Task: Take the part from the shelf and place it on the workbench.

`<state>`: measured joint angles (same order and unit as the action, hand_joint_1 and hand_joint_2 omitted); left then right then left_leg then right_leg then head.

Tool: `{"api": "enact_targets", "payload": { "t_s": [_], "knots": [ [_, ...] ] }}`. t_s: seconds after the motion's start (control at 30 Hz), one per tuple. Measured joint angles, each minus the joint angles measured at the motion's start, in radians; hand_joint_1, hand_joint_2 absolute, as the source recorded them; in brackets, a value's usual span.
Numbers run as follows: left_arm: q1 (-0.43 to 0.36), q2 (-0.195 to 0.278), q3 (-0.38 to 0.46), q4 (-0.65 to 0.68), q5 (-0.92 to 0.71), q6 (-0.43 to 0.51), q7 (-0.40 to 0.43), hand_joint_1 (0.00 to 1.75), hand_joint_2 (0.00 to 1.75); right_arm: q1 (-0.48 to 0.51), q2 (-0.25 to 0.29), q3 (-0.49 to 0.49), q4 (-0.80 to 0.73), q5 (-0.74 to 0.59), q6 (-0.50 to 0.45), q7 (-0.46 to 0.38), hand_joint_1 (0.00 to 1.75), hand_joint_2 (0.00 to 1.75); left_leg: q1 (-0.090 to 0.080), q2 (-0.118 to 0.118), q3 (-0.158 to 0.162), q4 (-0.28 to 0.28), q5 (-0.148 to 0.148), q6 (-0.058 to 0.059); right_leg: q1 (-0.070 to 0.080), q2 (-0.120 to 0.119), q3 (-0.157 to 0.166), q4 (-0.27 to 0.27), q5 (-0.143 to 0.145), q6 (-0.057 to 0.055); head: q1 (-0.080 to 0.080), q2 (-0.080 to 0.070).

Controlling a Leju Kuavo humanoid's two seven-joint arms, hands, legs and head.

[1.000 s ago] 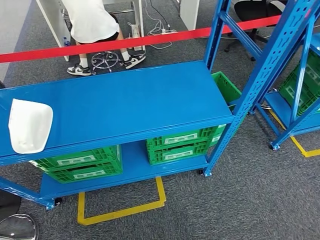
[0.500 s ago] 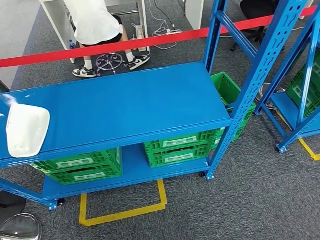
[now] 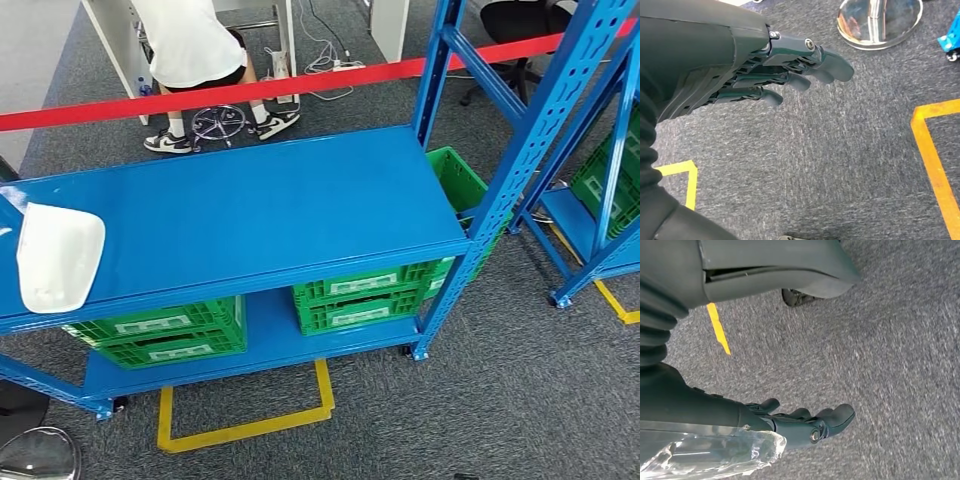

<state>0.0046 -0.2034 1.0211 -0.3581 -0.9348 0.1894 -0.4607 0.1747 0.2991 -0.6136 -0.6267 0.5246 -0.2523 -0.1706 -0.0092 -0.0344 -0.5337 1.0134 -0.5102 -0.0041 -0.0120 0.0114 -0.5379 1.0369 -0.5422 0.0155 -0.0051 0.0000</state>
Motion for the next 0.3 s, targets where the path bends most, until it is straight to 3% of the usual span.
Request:
{"api": "enact_targets", "payload": {
  "t_s": [0.3],
  "knots": [
    [0.027,0.036,-0.189,-0.005,0.179,-0.036,0.087,0.00,0.00,0.000,-0.051,0.110,0.025,-0.101,0.049,0.032,0.00,0.00,0.000,0.000,0.000,0.000,0.000,0.000,0.000,0.000,0.003,-0.006,0.003,0.001,0.000,0.000]
  ]
}}
